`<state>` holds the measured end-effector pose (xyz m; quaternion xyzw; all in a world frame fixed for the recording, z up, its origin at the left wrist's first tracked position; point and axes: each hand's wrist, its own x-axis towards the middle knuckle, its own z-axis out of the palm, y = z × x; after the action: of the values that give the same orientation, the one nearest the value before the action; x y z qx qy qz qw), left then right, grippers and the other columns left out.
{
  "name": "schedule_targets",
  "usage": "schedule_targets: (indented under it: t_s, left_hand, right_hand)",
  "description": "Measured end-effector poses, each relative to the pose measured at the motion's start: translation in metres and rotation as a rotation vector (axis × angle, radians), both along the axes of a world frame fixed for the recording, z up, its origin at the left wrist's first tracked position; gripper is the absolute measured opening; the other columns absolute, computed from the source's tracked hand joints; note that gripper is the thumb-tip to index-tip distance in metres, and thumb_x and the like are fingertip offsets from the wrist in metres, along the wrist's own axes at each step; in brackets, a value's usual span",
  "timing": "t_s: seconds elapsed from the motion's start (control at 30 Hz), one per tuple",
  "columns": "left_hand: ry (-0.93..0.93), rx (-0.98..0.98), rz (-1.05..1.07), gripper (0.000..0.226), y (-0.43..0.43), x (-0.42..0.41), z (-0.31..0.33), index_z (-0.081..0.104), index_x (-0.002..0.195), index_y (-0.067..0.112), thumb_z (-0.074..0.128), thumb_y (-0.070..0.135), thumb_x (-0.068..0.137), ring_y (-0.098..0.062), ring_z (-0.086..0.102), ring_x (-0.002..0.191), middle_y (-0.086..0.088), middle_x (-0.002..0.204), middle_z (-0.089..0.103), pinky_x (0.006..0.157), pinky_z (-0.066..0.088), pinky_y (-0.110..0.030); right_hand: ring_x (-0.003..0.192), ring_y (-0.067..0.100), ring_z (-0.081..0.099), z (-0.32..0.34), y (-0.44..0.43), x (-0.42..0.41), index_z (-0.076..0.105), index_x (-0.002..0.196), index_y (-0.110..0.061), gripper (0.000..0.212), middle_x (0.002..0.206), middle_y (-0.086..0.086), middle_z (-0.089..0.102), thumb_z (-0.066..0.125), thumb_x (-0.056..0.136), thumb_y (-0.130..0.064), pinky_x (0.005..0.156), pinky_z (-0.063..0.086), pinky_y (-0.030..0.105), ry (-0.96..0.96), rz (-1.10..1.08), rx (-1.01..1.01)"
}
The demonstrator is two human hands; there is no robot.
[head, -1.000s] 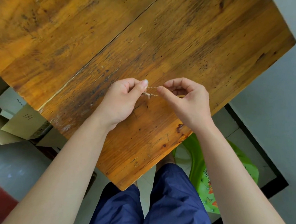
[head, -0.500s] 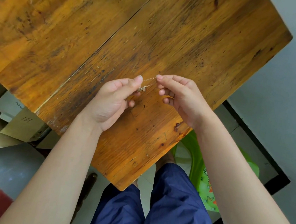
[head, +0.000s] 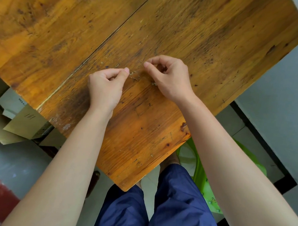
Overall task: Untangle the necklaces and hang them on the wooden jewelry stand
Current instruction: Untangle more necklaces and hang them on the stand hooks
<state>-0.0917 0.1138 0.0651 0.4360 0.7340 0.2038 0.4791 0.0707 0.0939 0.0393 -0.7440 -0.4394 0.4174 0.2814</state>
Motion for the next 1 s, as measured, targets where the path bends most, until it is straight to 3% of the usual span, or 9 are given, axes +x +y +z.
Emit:
schedule_targets:
  t_s: [0.13,0.23,0.3,0.47,0.63,0.7,0.83,0.9,1.0]
  left_hand:
    - [-0.008,-0.005,0.048,0.015,0.001,-0.003,-0.005,0.079,0.098,0.022,0.073,0.029,0.086,0.005,0.068,0.091,0.017,0.090,0.074,0.089,0.053,-0.021]
    - [0.004,0.001,0.035,0.016,0.000,-0.003,-0.006,0.079,0.099,0.021,0.072,0.031,0.087,0.005,0.067,0.089,0.019,0.087,0.073,0.087,0.052,-0.019]
    - [0.016,0.001,0.026,0.017,0.000,-0.003,-0.007,0.079,0.099,0.022,0.072,0.032,0.088,0.006,0.066,0.085,0.021,0.083,0.071,0.082,0.051,-0.016]
    - [0.033,-0.003,0.007,0.019,0.000,-0.007,-0.007,0.078,0.102,0.021,0.070,0.032,0.089,0.005,0.064,0.079,0.017,0.082,0.070,0.077,0.050,-0.013]
    - [0.005,-0.049,-0.060,0.011,0.001,-0.010,-0.003,0.074,0.098,0.025,0.065,0.029,0.094,-0.001,0.058,0.073,0.008,0.076,0.061,0.072,0.044,-0.010]
    - [-0.100,-0.125,-0.022,0.009,0.004,-0.012,0.000,0.070,0.099,0.026,0.062,0.028,0.096,0.004,0.057,0.084,0.014,0.089,0.063,0.075,0.044,-0.013]
    - [-0.576,-0.283,0.171,0.007,0.008,-0.017,0.006,0.066,0.096,0.021,0.061,0.025,0.095,-0.011,0.056,0.092,0.005,0.094,0.061,0.073,0.042,-0.026]
    - [-0.764,-0.313,0.214,0.009,0.007,-0.017,0.006,0.061,0.092,0.023,0.056,0.025,0.097,-0.013,0.057,0.095,0.003,0.095,0.061,0.079,0.040,-0.029]
    - [-0.900,-0.333,0.289,0.014,0.007,-0.011,0.006,0.057,0.088,0.024,0.049,0.026,0.099,-0.014,0.056,0.095,0.004,0.093,0.060,0.082,0.038,-0.031]
  right_hand:
    - [0.074,0.004,0.051,-0.006,-0.014,0.003,0.073,0.115,-0.028,0.030,0.087,-0.006,0.058,0.063,0.093,-0.045,0.069,0.045,0.024,-0.205,0.050,0.107]
    - [0.078,0.006,0.051,-0.010,-0.038,0.006,0.074,0.117,-0.019,0.037,0.100,0.002,0.057,0.070,0.088,-0.042,0.071,0.047,0.023,-0.323,0.166,0.181]
    - [0.080,0.011,0.057,-0.015,-0.049,0.003,0.075,0.113,-0.014,0.031,0.101,0.006,0.059,0.071,0.090,-0.034,0.069,0.053,0.028,-0.389,0.221,0.248]
    - [0.077,0.017,0.059,-0.018,-0.054,-0.004,0.072,0.100,-0.008,0.017,0.095,0.009,0.061,0.066,0.096,-0.024,0.067,0.051,0.028,-0.368,0.145,0.306]
    - [0.079,0.005,0.051,-0.008,-0.051,-0.004,0.068,0.102,-0.008,0.018,0.092,0.003,0.062,0.059,0.100,-0.023,0.073,0.040,0.012,-0.279,0.045,0.256]
    - [0.079,0.008,0.055,-0.005,-0.050,-0.004,0.066,0.103,-0.009,0.017,0.092,0.000,0.063,0.057,0.101,-0.024,0.074,0.042,0.015,-0.225,0.026,0.233]
    - [0.081,0.014,0.059,0.002,-0.050,-0.007,0.063,0.104,-0.010,0.015,0.091,0.000,0.064,0.054,0.103,-0.023,0.073,0.047,0.023,-0.176,0.030,0.228]
    - [0.081,0.013,0.058,0.007,-0.050,-0.010,0.062,0.104,-0.010,0.014,0.091,0.000,0.062,0.053,0.103,-0.021,0.073,0.045,0.022,-0.174,0.032,0.232]
    - [0.080,0.012,0.055,0.015,-0.051,-0.014,0.060,0.103,-0.009,0.014,0.090,0.000,0.060,0.050,0.104,-0.019,0.072,0.041,0.016,-0.144,0.015,0.239]
